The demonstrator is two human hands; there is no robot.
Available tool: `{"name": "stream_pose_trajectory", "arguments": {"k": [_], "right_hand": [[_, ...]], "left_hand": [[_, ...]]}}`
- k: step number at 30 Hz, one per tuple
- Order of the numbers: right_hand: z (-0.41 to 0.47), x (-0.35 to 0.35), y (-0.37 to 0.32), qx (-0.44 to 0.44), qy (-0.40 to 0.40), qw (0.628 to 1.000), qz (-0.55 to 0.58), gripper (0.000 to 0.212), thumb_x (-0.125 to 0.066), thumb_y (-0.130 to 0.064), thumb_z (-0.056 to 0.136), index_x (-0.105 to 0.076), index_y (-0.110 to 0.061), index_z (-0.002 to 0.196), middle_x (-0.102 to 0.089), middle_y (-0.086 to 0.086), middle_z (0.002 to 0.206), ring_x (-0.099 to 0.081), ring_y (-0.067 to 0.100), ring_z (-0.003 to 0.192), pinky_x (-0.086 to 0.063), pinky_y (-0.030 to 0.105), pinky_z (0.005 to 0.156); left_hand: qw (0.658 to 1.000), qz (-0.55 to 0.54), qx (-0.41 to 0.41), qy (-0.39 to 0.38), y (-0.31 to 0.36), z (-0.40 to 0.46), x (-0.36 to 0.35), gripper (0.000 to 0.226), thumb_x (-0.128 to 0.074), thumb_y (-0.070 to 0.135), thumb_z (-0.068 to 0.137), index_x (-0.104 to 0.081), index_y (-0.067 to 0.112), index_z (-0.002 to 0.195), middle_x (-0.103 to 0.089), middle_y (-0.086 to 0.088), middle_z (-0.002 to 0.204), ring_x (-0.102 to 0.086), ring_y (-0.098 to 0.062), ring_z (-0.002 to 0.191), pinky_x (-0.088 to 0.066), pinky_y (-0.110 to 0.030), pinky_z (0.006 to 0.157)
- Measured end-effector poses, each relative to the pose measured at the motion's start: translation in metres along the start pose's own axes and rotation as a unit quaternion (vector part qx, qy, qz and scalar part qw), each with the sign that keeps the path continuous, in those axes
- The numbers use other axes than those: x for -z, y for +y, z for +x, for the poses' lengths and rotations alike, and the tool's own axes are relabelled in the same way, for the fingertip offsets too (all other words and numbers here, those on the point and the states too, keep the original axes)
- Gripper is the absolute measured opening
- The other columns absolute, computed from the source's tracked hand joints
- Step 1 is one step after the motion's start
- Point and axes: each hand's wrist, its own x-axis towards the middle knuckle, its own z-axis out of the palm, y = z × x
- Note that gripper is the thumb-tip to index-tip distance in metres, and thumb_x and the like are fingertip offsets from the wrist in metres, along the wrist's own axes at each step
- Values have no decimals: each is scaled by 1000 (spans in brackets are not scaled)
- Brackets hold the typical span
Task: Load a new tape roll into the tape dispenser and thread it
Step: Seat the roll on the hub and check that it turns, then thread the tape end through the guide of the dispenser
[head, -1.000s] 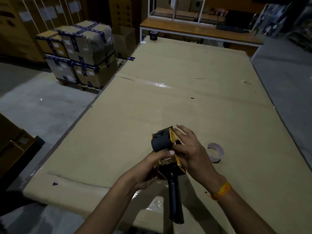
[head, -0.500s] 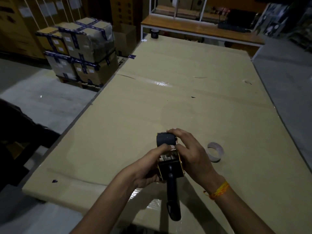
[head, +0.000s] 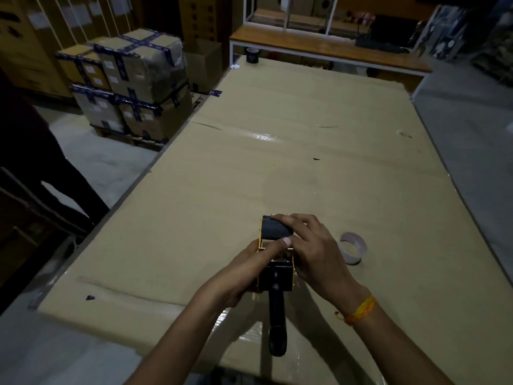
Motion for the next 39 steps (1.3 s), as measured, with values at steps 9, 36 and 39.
{"name": "stream_pose_trajectory", "arguments": {"k": [9,36,39], "right_hand": [[9,13,4,78,37,996,30,18,-68,-13,103,-78,-6,90,-68,11,144,-68,35,109,-51,44,77],[40,15,-12,125,-20,983,136,17,-75,-15,100,-80,-10,85,-64,10,149,-72,30,122,-59,45,88],[42,13,-11,138,-29,983,118,22,-73,-21,102,-82,-14,84,-66,10,148,-75,29,117,-60,44,83]], "left_hand": [[994,36,-106,-2,-8,-8,5,50,-71,53,98,-53,50,146,-74,17,134,-72,2,119,-57,-31,97],[983,132,-112,67,-23,-18,32,88,-98,39,54,-56,55,129,-79,15,108,-78,-6,98,-67,-40,92],[983,151,-91,54,-23,-17,37,92,-96,40,54,-51,60,132,-80,15,106,-78,-7,98,-67,-42,92]]}}
